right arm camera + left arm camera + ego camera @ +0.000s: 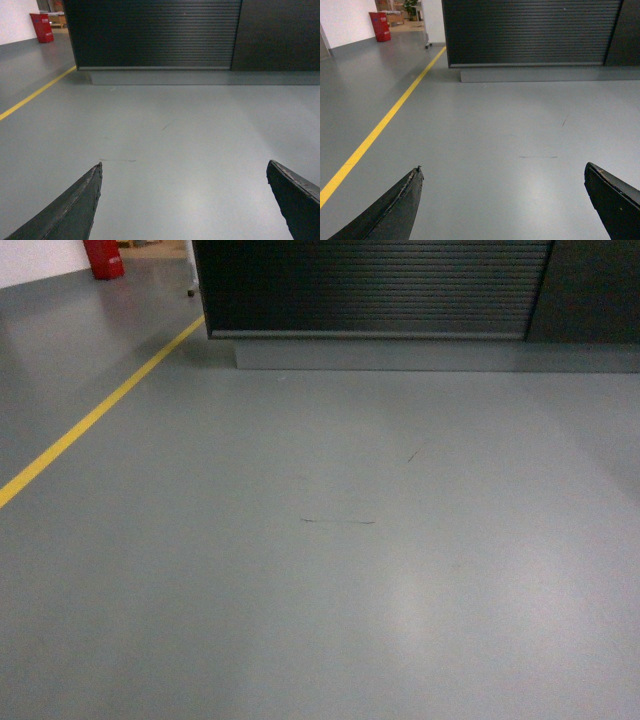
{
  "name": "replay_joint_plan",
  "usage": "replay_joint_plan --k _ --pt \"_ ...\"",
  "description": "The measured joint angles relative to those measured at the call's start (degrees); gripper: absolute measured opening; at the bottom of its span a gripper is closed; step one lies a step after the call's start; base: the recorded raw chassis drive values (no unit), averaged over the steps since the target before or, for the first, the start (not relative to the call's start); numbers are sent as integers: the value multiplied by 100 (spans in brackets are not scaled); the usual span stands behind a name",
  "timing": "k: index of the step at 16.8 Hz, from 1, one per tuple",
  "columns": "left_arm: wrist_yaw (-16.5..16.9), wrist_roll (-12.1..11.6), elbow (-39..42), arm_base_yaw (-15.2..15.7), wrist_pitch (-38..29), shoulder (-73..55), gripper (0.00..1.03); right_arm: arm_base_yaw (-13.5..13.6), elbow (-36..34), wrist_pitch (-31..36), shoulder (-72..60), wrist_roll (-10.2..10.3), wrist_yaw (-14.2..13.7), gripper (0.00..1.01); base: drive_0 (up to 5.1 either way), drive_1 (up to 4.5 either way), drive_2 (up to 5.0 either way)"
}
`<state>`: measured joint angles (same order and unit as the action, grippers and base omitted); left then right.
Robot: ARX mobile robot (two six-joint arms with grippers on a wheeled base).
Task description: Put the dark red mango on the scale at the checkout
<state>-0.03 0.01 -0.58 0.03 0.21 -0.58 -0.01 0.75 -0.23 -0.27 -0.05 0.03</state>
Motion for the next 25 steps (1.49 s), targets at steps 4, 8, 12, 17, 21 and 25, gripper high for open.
replay_joint_plan --k 4,8,12,17,21,25 --pt "2 -2 0 0 0 0 98 0 0 0 0 0 0 98 0 0 0" --pt "0 -2 0 0 0 0 98 0 0 0 0 0 0 98 0 0 0" --pt "0 0 0 0 0 0 98 0 0 2 0 0 0 98 0 47 -48" --pt "0 -2 0 0 0 0 98 0 0 2 0 2 0 98 -3 431 -436" --pt "2 0 0 0 0 0 98 0 0 -11 0 0 0 98 -4 429 -438" --pt "0 0 0 0 4 0 98 0 0 -4 0 0 -2 98 1 434 -432"
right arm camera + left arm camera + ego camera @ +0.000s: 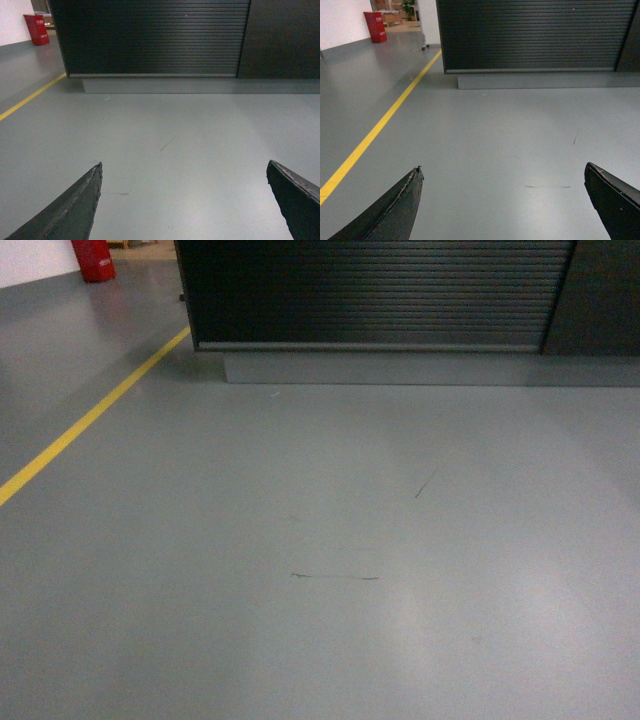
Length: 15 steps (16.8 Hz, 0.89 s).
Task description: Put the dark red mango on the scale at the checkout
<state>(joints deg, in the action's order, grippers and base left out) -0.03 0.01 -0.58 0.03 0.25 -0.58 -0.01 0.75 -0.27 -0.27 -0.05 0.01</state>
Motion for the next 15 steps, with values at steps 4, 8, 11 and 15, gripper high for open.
replay_joint_plan --k 4,8,11,15 --pt "2 0 0 0 -24 0 98 0 0 -4 0 0 -2 98 4 438 -429" --pt "0 0 0 0 -17 0 98 0 0 2 0 0 2 98 -2 432 -435" --pt "0 -2 0 0 4 0 98 0 0 -4 0 2 0 98 -5 428 -439" --pt "2 0 0 0 -11 0 98 0 0 11 0 0 2 98 -7 427 -440"
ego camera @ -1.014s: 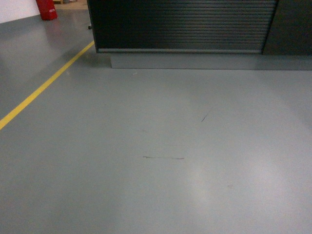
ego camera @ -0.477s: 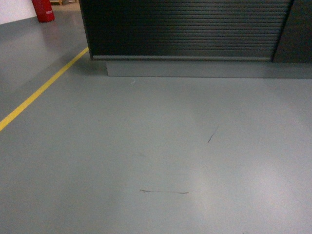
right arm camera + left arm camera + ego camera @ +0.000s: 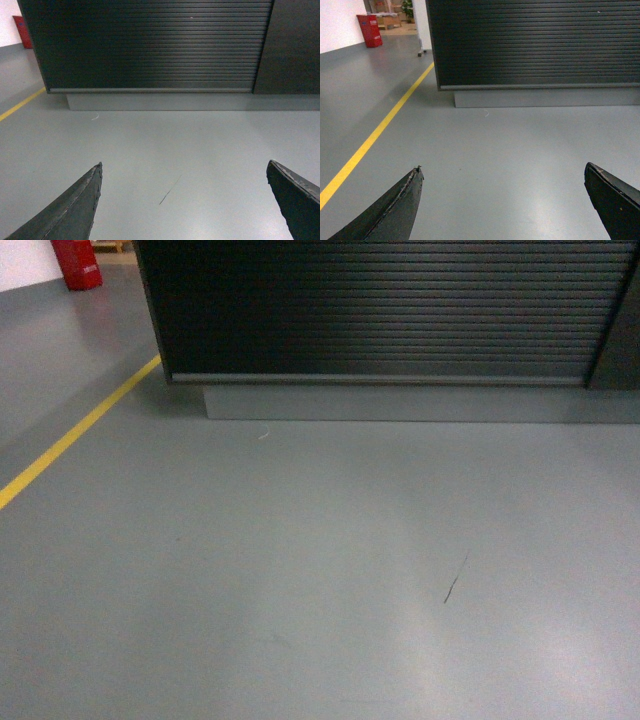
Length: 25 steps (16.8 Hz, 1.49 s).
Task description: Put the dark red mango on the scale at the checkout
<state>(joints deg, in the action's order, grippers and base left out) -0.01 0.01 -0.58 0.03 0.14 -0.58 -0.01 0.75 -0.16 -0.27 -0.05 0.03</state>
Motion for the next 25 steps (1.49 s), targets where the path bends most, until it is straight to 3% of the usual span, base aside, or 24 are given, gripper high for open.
replay_joint_plan --k 25 --pt "-2 0 0 0 15 0 98 0 0 -9 0 0 0 98 -7 427 -440"
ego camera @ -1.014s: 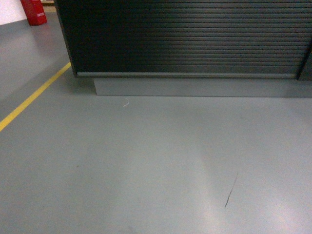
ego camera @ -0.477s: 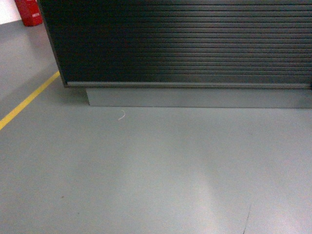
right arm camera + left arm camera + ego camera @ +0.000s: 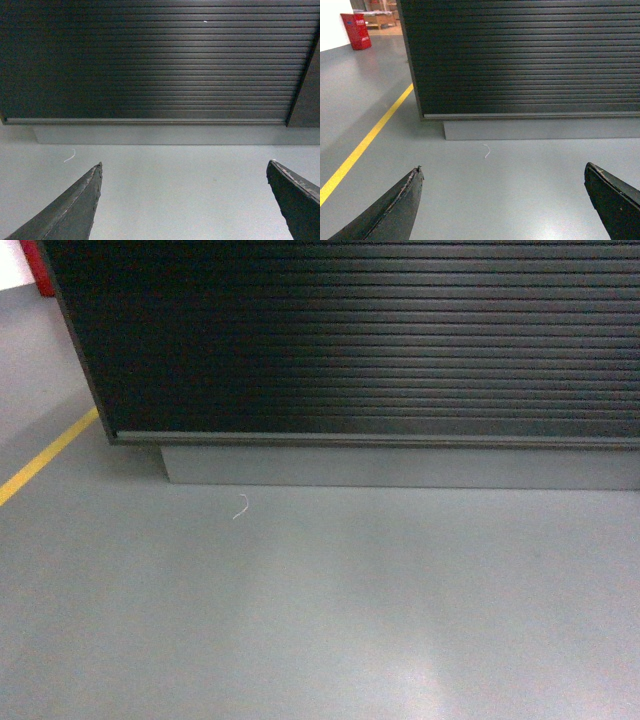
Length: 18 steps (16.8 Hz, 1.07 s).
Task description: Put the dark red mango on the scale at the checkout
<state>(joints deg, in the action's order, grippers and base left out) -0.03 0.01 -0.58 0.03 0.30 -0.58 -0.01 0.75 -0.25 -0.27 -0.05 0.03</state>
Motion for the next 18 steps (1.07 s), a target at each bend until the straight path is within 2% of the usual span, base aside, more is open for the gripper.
replay_joint_plan --k 18 --pt "2 -2 0 0 15 2 98 0 0 -9 0 0 -2 98 1 434 -432"
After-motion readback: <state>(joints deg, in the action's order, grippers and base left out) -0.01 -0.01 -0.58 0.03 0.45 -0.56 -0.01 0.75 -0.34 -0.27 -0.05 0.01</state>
